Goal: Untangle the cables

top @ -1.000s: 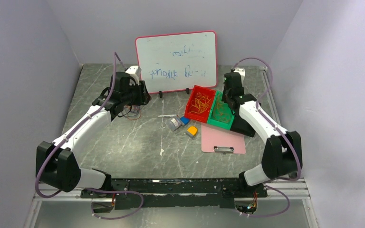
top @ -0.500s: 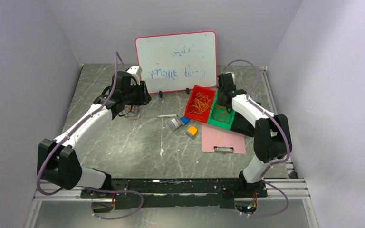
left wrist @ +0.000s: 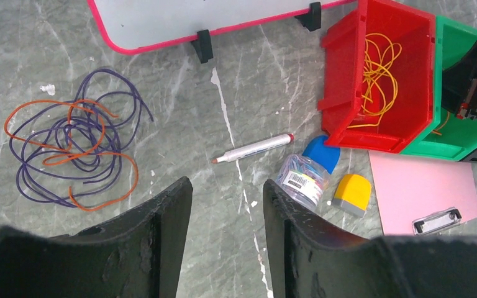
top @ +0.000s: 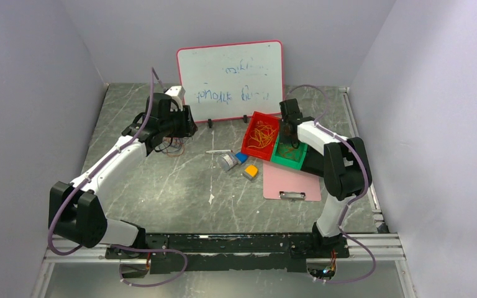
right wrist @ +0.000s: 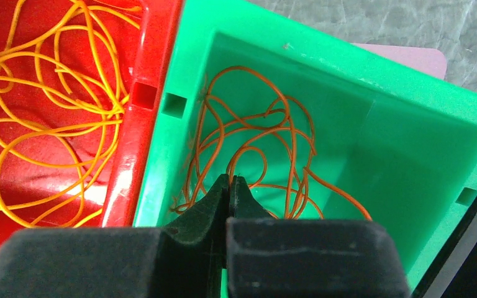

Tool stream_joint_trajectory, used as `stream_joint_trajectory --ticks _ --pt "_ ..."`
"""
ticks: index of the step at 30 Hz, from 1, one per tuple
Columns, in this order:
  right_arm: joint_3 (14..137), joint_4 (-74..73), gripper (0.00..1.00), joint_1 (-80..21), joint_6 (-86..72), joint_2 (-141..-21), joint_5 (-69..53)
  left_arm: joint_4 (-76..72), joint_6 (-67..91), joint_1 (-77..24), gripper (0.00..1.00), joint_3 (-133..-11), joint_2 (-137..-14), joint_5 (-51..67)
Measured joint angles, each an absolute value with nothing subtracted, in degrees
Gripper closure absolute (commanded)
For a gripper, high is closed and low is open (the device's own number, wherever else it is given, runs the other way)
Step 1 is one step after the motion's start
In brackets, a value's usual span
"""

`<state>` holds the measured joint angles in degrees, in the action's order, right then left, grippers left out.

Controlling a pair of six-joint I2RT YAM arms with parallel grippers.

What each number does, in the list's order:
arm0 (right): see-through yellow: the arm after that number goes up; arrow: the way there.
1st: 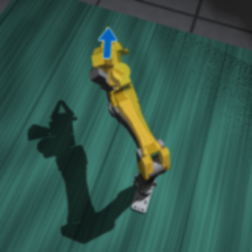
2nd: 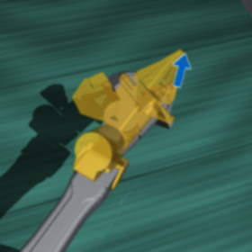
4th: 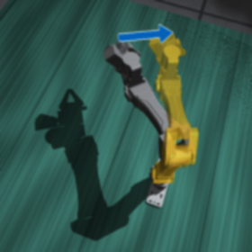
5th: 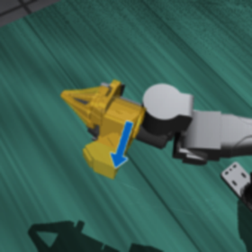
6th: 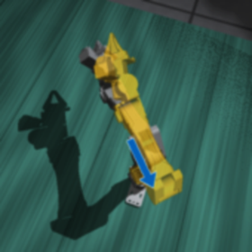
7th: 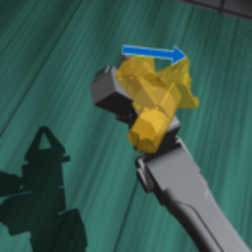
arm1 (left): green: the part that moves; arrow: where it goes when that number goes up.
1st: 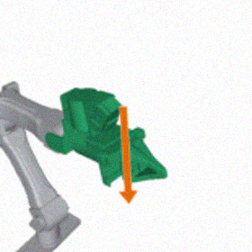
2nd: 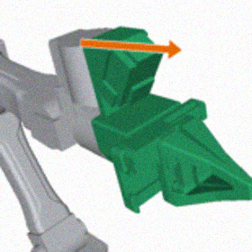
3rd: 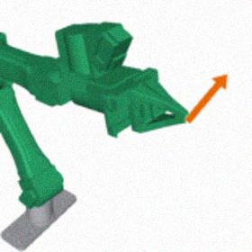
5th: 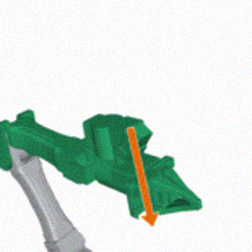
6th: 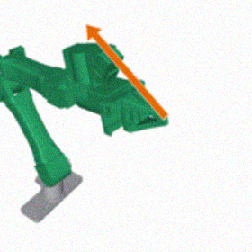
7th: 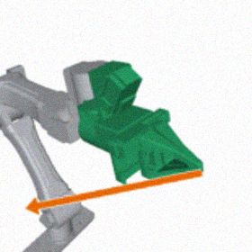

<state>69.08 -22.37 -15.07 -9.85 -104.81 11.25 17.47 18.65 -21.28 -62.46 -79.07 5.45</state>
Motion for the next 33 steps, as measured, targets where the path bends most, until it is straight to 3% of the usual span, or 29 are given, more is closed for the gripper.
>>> stream_joint_trajectory --ticks 3,13,17,27,33 --pt "68.7 -22.3 0.99 -14.7 -10.1 -104.8 11.0 17.5 18.6 -21.3 0.44 -62.5 -79.1 4.9" --pt "65.9 -21.2 0.68 -14.6 -10.3 -101.5 11.9 20.5 18.9 -21.3 0.30 -62.5 -80.6 -0.3" --pt "65.7 -20.6 0.62 -14.6 -10.2 -96.2 12.5 20.8 18.9 -21.2 0.24 -62.5 -80.6 -1.1" --pt "65.8 -20.2 0.51 -14.6 -9.8 -87.9 13.3 21.9 19.0 -20.5 0.24 -62.7 -81.4 -2.5" --pt "60.3 -13.3 0.47 -14.5 -8.6 -78.0 4.6 23.4 19.4 -17.9 0.27 -63.5 -83.8 -3.8"
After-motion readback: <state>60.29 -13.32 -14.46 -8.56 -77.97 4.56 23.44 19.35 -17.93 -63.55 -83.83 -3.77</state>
